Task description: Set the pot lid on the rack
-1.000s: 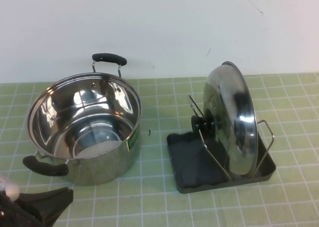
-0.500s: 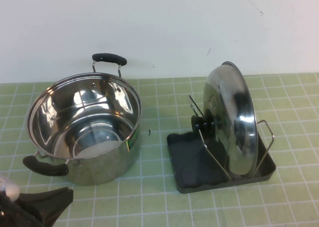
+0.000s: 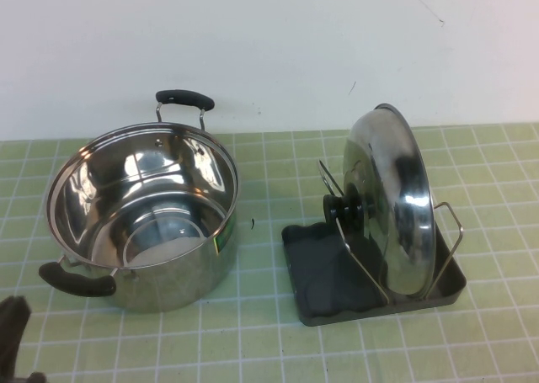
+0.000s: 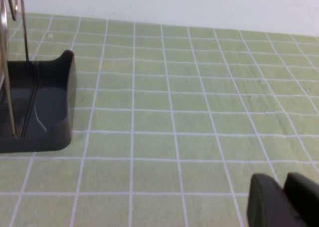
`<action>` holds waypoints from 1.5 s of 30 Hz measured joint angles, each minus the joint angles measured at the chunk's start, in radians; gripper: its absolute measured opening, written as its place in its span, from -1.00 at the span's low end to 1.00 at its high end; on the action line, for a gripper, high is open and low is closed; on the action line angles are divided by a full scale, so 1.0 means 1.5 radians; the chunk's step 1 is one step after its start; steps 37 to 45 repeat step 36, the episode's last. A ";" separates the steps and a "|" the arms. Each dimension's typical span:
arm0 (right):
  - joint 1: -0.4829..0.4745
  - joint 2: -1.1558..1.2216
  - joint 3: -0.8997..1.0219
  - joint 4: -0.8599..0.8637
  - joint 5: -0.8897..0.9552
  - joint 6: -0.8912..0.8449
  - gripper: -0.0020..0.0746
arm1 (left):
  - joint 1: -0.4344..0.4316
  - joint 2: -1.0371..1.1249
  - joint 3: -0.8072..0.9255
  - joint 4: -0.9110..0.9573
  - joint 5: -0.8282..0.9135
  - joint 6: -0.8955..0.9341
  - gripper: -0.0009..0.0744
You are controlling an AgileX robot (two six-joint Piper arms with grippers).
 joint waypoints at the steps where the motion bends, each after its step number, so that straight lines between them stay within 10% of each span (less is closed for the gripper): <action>1: 0.000 0.000 0.000 0.000 0.000 0.000 -0.76 | 0.000 -0.016 0.016 -0.035 0.017 0.018 -0.98; 22: 0.000 0.000 0.000 0.000 0.000 0.000 -0.76 | 0.000 -0.277 0.102 -1.027 0.268 1.122 -0.98; 45: 0.000 0.000 0.000 -0.001 0.002 0.000 -0.76 | 0.000 -0.313 0.101 -1.062 0.427 1.167 -0.98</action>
